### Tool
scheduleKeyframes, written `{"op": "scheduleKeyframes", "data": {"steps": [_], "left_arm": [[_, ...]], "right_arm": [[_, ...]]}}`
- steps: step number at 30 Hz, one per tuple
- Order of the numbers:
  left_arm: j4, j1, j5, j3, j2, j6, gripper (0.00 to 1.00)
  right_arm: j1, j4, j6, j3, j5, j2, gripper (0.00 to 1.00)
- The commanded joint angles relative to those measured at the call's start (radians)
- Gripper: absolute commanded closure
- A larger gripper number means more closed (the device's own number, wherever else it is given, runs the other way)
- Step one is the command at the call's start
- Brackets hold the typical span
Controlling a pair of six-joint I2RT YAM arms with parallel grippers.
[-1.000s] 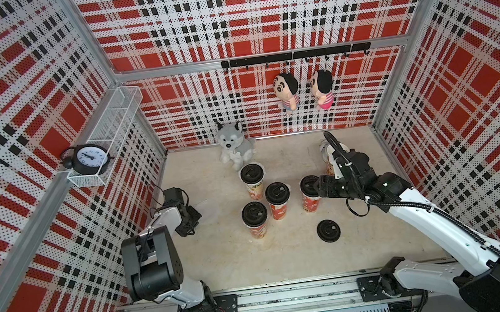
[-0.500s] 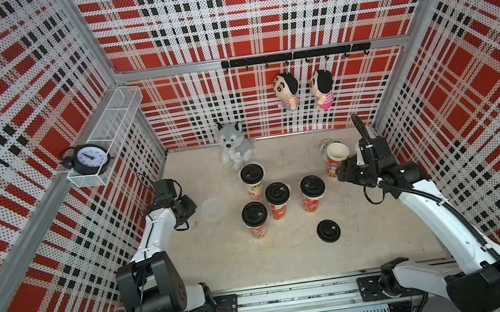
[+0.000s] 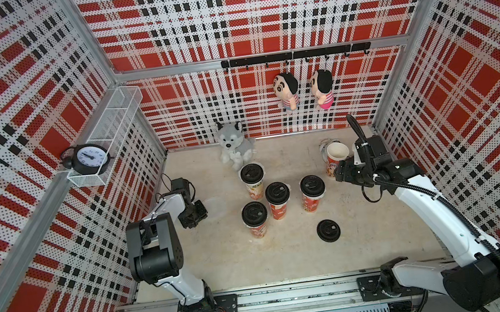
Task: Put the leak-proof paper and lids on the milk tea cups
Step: Pick up the leak-proof paper from the center of the board.
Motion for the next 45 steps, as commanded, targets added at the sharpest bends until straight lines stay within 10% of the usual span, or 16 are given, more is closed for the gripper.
{"op": "scheduleKeyframes", "data": {"steps": [1,21,45], "left_arm": [[-0.015,-0.003,-0.019,0.045,0.025,0.026,0.59],[-0.018,-0.068,-0.147,0.131,0.184,-0.034,0.59],[0.058,-0.076,-0.159,0.04,0.154,-0.069,1.0]], "right_arm": [[-0.006,-0.015,-0.016,0.002,0.015,0.009,0.22],[-0.015,0.028,-0.021,-0.06,0.001,0.0,0.21],[-0.068,-0.013,-0.051,-0.07,0.007,-0.05,0.21]]}}
